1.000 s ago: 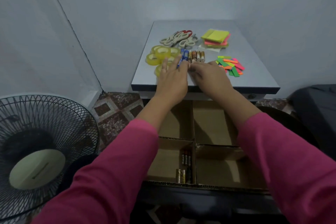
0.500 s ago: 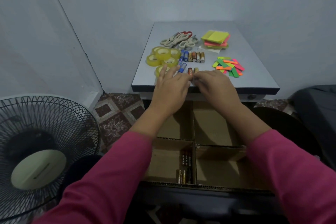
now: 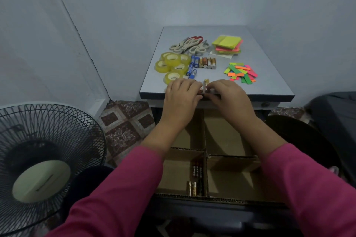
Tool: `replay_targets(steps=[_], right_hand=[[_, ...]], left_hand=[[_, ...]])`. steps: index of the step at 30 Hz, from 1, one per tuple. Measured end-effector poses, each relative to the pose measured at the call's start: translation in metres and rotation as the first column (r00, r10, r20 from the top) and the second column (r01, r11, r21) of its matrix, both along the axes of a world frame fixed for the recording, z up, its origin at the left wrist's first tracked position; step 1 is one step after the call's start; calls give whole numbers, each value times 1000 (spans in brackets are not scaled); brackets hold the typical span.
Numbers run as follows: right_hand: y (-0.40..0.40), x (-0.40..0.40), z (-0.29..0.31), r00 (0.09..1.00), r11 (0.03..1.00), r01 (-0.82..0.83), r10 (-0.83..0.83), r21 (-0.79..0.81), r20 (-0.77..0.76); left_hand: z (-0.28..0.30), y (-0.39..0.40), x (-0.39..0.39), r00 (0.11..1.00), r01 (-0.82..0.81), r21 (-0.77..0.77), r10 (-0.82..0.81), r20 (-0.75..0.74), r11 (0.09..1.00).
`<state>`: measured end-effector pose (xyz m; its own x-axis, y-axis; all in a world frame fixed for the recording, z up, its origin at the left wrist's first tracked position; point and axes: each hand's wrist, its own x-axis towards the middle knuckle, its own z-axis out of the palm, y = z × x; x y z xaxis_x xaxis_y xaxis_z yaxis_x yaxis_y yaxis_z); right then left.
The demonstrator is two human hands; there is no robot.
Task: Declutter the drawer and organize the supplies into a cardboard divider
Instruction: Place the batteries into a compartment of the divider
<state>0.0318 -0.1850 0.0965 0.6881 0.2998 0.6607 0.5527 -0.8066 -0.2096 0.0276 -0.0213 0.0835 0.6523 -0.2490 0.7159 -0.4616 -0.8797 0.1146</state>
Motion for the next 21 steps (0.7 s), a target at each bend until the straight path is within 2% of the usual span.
replay_targets(steps=[6,9,12,15,16,18,19,21], right_hand=[[0,-7,-2,998,1000,-29,28,4,58],[-1,-16,-5,994,996,-42,34,74,106],[0,-36,-12,997,946,-55,35,319,68],[0,-56,-25,992,787,40,44,615,-121],[-1,-61,-32,980,732,87,59,676,-190],[-3,-68,-46,943,658,185,89,730,-320],[-5,-70,-53,923,634,235,93,737,-374],[-8,-70,-65,886,593,322,86,738,-455]], left_hand=[[-3,-2,2,999,37,-2,-37,36,999],[-3,-2,-6,995,83,-75,-79,53,994],[0,2,-23,991,134,-256,-133,21,957],[4,8,-56,939,160,-520,-292,-183,839],[5,11,-68,884,124,-615,-368,-288,779],[4,18,-85,702,4,-729,-521,-486,685],[2,22,-90,577,-53,-732,-577,-577,679],[-8,29,-95,274,-116,-653,-608,-745,749]])
